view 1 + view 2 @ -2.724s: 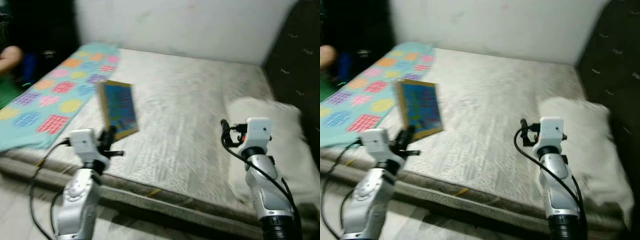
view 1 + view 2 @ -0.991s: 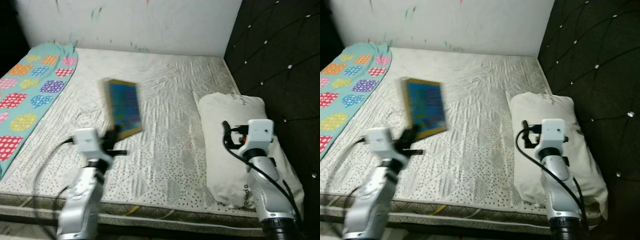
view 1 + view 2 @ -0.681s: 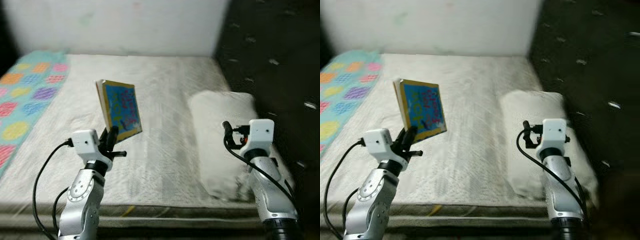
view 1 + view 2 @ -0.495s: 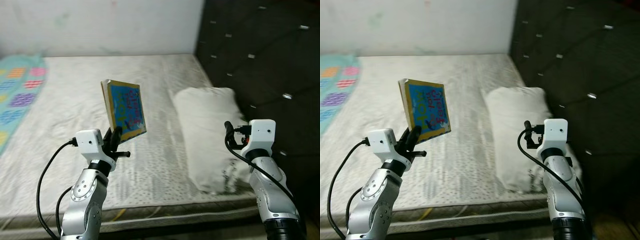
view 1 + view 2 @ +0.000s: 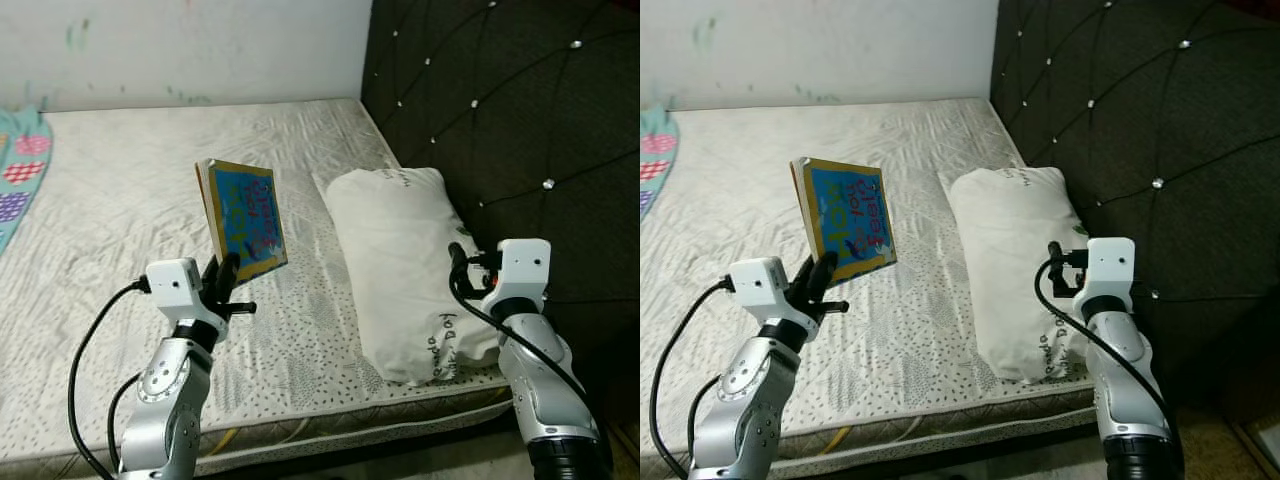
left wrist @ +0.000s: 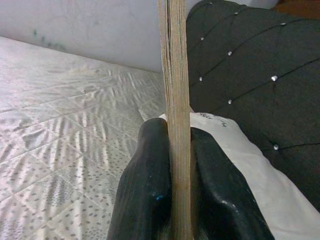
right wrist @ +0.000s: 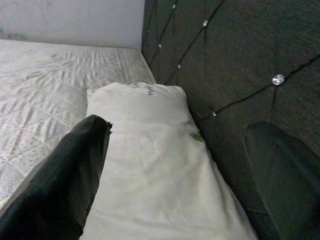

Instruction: Clean up the room

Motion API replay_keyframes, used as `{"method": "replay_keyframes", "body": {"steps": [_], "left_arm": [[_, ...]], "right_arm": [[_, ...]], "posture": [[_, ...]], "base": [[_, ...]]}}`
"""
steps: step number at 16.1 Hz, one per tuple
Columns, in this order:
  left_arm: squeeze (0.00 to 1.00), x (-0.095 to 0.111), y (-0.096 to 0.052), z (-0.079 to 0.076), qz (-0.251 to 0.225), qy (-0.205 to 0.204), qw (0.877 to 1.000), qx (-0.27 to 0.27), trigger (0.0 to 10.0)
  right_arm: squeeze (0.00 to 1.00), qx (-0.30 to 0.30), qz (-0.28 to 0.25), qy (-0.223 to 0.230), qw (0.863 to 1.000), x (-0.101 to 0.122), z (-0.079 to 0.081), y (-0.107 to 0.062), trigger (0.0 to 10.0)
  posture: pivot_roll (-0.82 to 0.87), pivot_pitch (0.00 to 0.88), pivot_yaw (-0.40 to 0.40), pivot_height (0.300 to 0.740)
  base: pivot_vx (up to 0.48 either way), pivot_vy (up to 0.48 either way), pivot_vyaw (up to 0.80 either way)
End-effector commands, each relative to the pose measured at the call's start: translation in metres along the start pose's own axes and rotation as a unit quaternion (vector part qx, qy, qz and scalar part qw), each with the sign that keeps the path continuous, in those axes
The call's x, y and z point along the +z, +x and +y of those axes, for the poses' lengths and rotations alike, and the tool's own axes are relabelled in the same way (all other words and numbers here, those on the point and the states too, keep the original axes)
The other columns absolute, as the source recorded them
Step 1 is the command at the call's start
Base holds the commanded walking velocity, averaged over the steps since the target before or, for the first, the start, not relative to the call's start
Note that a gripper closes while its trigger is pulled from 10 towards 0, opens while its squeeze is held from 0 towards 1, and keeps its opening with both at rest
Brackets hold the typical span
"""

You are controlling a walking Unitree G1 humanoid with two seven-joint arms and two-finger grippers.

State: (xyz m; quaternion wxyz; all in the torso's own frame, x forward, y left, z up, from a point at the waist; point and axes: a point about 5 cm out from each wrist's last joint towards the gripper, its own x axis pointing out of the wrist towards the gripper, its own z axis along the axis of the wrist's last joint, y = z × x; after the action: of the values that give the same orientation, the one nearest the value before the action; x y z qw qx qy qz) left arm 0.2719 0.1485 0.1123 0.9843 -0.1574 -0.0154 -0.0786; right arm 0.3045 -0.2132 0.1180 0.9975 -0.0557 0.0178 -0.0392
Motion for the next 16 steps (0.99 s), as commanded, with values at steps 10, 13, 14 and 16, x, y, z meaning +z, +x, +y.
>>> {"method": "replay_keyframes", "body": {"steps": [10,13,14,16], "left_arm": [[0.0,0.009,0.001,0.005,-0.017,0.022,0.999,0.02,10.0],[0.0,0.008,0.001,0.005,-0.015,0.023,0.999,0.025,10.0],[0.0,0.008,0.0,0.005,-0.015,0.024,0.999,0.027,10.0],[0.0,0.006,-0.003,0.008,-0.013,0.031,0.998,0.046,10.0]], "right_arm": [[0.0,0.007,-0.007,0.002,1.0,0.003,0.004,0.005,10.0],[0.0,0.012,-0.007,0.001,1.0,0.003,0.007,0.005,10.0],[0.0,0.013,-0.007,0.002,1.0,0.002,0.007,0.004,10.0],[0.0,0.013,-0.005,0.005,1.0,0.001,0.007,0.004,10.0]], "posture": [[-0.11,0.0,0.008,0.74],[-0.1,0.0,0.006,0.74],[-0.1,0.0,0.007,0.74],[-0.09,0.0,0.003,0.74]], "base": [[0.0,0.0,-0.64],[0.0,0.0,0.0],[0.0,0.0,0.0],[0.0,0.0,0.0]]}}
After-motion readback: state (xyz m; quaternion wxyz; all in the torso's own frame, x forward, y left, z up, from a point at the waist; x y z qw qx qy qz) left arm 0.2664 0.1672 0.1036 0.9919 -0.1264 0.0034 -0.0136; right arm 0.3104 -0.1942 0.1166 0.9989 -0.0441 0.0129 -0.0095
